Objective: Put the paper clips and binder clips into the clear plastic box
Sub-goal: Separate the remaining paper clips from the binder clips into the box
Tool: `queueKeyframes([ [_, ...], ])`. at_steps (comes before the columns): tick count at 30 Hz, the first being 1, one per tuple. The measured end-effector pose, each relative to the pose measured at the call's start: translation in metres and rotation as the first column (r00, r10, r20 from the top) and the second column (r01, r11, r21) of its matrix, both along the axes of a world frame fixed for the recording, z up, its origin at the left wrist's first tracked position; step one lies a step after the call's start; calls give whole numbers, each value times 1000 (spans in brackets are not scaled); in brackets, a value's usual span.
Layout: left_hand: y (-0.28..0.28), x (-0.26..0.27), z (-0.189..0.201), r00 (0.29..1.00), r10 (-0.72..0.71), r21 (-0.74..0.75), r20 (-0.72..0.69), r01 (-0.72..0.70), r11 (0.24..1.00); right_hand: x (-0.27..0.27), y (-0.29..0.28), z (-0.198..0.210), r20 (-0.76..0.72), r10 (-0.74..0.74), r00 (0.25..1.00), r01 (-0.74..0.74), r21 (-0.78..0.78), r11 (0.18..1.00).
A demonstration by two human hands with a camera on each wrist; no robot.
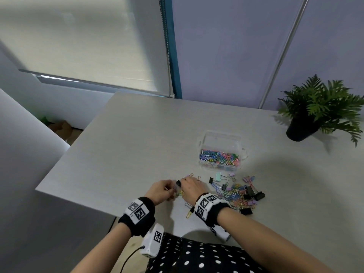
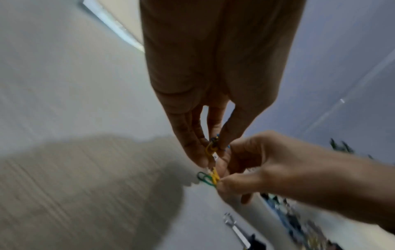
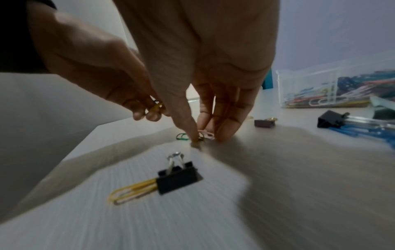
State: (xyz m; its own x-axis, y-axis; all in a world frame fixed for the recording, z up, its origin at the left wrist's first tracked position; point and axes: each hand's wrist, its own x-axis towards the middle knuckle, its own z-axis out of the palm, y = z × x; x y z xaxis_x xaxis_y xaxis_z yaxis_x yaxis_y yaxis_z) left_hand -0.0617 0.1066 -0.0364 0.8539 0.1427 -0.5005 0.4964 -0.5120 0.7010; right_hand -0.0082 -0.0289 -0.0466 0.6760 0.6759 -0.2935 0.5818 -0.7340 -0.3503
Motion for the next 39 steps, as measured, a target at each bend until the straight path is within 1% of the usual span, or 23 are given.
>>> queueKeyframes([
  [1, 0, -3, 0, 999, -50, 64, 12, 49, 997, 1, -1, 0, 8, 16, 1000, -16, 3, 1000],
  [4, -5, -14, -4, 984, -179, 174, 10, 174, 969, 2, -7, 1, 37, 90, 995, -91, 8, 996],
  [7, -16, -24, -7, 941, -331, 318, 72, 293, 902, 8, -14, -1, 12, 119, 993, -119, 45, 992],
  [9, -27, -31, -10, 899, -426, 366, 103, 364, 856, 15, -18, -3, -13, 104, 995, -103, 74, 992],
  [12, -42, -35, -17, 891, -448, 397, 72, 387, 832, 28, -27, -4, -122, -11, 992, 26, 126, 992],
  [14, -49, -34, -19, 893, -450, 418, 26, 399, 816, 37, -36, -4, -179, -88, 980, 122, 189, 974],
  [16, -56, -31, -21, 883, -470, 450, -8, 423, 787, 46, -45, -2, -215, -123, 969, 179, 265, 947],
  [18, -60, -29, -21, 873, -488, 476, -8, 432, 766, 54, -52, 2, -230, -140, 963, 213, 332, 919],
  [20, -61, -27, -21, 866, -501, 486, -5, 440, 755, 64, -59, 7, -243, -179, 953, 261, 367, 893],
  [25, -57, -19, -18, 855, -512, 463, -80, 487, 741, 88, -80, 13, -299, -309, 903, 418, 437, 797],
  [27, -53, -16, -15, 832, -542, 456, -120, 531, 715, 95, -91, 13, -316, -352, 881, 465, 445, 765],
  [30, -46, -11, -2, 793, -591, 440, -149, 588, 678, 102, -109, 13, -313, -394, 864, 500, 437, 748],
  [32, -41, -2, 8, 781, -604, 391, -159, 611, 688, 105, -116, 14, -329, -405, 853, 517, 432, 739],
  [34, -37, 15, 20, 805, -575, 325, -147, 589, 740, 110, -119, 14, -336, -417, 844, 531, 424, 733],
  [36, -37, 38, 35, 854, -513, 265, -79, 515, 815, 113, -118, 15, -327, -433, 840, 539, 416, 732],
  [39, -45, 84, 50, 908, -413, 265, 63, 384, 885, 118, -111, 18, -314, -428, 848, 526, 398, 752],
])
